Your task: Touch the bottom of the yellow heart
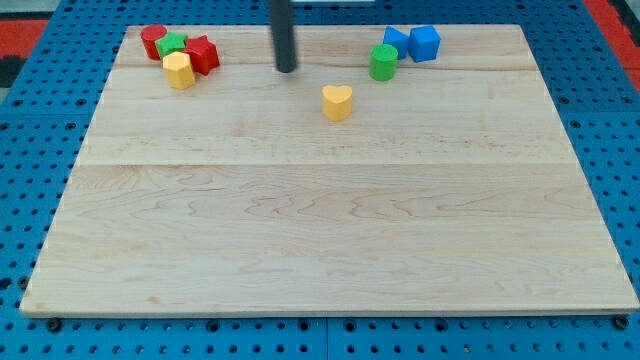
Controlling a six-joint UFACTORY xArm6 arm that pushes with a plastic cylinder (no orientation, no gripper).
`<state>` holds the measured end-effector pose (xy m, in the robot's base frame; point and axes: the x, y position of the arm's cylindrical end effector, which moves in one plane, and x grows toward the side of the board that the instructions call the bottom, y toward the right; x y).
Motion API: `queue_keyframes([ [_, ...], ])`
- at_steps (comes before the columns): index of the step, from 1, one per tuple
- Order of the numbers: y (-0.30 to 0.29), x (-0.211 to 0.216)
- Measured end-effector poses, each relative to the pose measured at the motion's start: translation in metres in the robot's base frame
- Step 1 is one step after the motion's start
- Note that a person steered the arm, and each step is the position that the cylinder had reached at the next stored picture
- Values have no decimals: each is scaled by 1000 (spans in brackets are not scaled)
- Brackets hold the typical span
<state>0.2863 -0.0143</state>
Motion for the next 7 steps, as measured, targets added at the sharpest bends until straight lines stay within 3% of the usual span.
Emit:
queue_keyframes([
  [1, 70, 26],
  [2, 95, 65],
  [3, 80, 90],
  [7, -36, 88],
])
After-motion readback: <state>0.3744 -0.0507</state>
